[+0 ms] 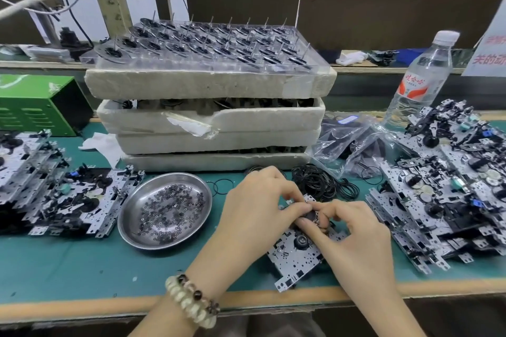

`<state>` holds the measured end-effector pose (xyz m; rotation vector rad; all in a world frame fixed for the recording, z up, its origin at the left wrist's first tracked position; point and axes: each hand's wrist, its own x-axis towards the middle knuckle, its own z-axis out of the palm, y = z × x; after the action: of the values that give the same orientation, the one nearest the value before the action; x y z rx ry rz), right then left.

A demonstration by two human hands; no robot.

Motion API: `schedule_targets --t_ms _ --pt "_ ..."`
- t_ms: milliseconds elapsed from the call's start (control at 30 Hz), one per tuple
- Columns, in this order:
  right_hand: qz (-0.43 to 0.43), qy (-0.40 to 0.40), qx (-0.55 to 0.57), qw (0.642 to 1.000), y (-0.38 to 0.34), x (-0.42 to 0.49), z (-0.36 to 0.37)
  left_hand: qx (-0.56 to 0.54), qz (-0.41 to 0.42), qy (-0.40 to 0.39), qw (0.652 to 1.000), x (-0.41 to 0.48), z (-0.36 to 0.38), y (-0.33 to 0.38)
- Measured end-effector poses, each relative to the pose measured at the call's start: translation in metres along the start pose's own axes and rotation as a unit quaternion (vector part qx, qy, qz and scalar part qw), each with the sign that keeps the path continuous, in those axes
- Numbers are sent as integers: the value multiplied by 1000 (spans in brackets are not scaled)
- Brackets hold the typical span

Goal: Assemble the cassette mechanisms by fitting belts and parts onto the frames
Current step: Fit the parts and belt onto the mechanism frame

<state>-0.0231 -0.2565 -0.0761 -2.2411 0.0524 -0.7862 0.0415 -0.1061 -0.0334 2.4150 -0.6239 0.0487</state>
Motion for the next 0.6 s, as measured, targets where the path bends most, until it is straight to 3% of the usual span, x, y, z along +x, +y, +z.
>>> schedule_targets --t_ms 167,333,600 --pt "13 -67 30 997 -3 -7 -15 3 -51 -19 998 9 4 -2" --pt "-87 -41 -19 995 -17 -23 -5 3 -57 -40 998 16 0 -1" --pt "-194 -71 -86 975 -14 -25 -7 13 -38 -31 999 18 3 -1"
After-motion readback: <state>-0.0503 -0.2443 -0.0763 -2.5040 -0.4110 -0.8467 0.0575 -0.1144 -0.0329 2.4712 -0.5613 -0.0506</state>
